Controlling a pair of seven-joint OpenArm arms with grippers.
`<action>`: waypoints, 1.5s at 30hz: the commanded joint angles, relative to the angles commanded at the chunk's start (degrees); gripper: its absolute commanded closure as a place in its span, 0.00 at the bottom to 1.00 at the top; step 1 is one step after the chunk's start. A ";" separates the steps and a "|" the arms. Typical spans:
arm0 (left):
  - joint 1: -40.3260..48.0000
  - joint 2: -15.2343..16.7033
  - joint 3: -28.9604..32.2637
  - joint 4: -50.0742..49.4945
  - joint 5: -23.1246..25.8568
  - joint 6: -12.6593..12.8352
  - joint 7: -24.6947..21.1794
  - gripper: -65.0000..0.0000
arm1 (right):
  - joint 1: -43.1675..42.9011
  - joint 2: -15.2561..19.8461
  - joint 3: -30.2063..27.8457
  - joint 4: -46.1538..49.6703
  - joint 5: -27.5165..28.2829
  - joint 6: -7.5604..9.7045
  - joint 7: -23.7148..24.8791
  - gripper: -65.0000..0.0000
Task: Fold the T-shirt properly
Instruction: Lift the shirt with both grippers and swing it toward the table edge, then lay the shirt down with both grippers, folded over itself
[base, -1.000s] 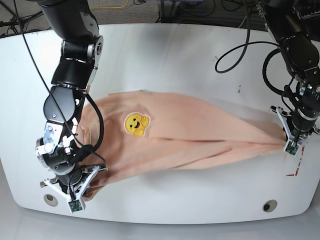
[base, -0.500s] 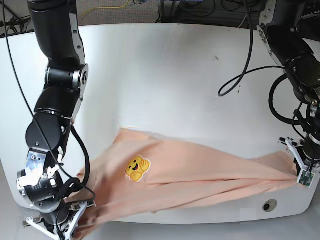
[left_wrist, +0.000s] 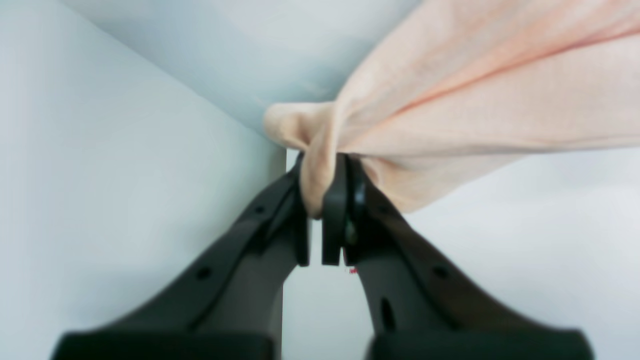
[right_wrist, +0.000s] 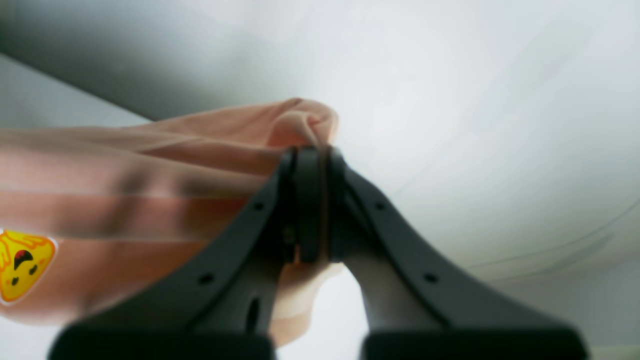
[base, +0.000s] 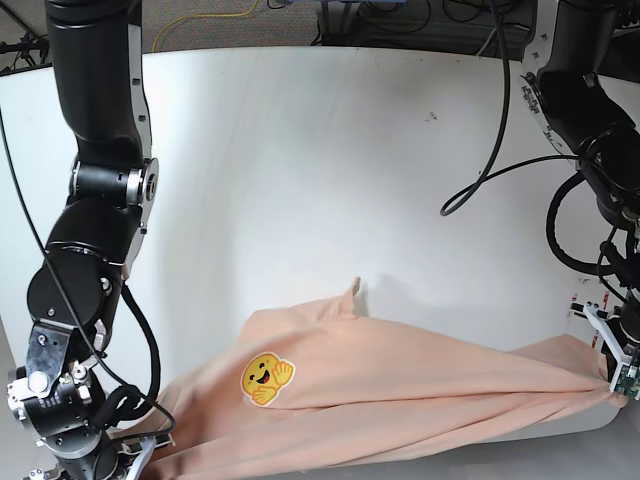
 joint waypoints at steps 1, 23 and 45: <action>0.70 0.00 0.00 0.00 0.00 0.00 0.00 1.00 | -0.62 0.00 0.00 0.18 -0.09 0.00 -0.09 1.00; 23.12 1.85 -0.53 0.00 -0.18 0.00 -0.26 1.00 | -31.21 -3.25 9.58 11.43 0.35 0.00 0.97 1.00; 38.68 1.93 -0.26 -0.18 -0.09 0.00 -0.26 1.00 | -54.86 -6.68 13.71 12.66 0.44 0.00 10.90 1.00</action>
